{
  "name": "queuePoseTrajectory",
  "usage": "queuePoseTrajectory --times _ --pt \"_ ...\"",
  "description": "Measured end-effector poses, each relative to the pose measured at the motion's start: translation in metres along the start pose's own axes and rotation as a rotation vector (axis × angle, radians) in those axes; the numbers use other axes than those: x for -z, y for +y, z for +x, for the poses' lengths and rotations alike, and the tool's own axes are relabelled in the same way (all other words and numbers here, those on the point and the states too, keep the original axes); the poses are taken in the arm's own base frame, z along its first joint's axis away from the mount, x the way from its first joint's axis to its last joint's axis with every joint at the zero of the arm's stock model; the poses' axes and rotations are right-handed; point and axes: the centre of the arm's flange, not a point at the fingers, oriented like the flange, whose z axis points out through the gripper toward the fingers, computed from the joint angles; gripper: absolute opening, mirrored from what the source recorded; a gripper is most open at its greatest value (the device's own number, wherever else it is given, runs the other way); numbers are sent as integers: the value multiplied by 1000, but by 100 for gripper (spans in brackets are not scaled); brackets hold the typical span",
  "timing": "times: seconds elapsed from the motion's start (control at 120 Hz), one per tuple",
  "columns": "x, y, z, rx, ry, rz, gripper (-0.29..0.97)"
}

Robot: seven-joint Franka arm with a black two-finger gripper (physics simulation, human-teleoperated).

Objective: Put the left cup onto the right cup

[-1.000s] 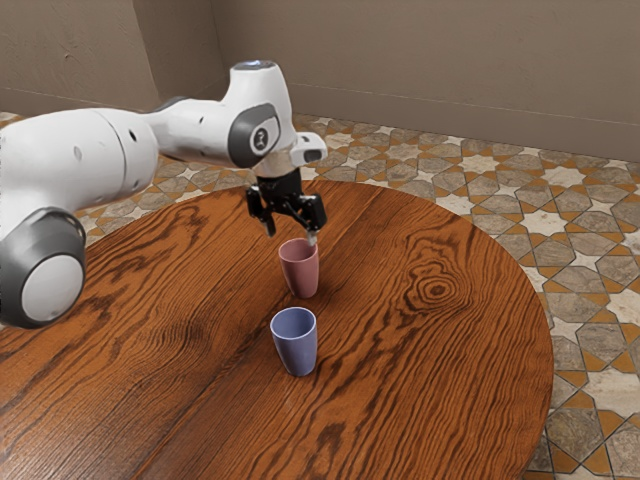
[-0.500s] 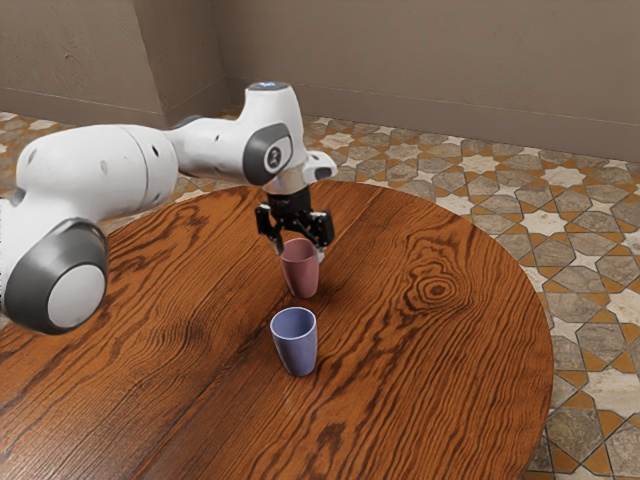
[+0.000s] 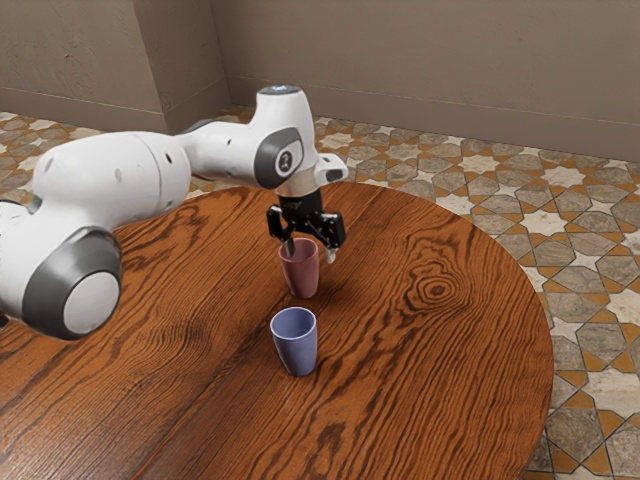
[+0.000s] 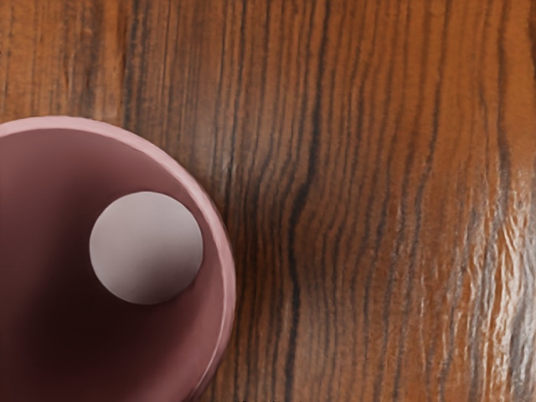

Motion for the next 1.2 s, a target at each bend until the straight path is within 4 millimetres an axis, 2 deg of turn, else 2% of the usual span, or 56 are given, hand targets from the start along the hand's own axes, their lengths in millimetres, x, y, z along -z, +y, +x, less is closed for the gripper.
queuePoseTrajectory --times 0.183,0.417,0.475,0.583,0.767,1.2 --pt "-9 0 2 6 -8 4 63" --pt "-16 0 3 18 -10 6 77" --pt "-19 0 3 20 -12 7 63" --pt "-20 0 3 25 -11 8 55" --pt "-16 1 6 28 0 9 51" --pt "-36 -2 6 45 -24 20 46"
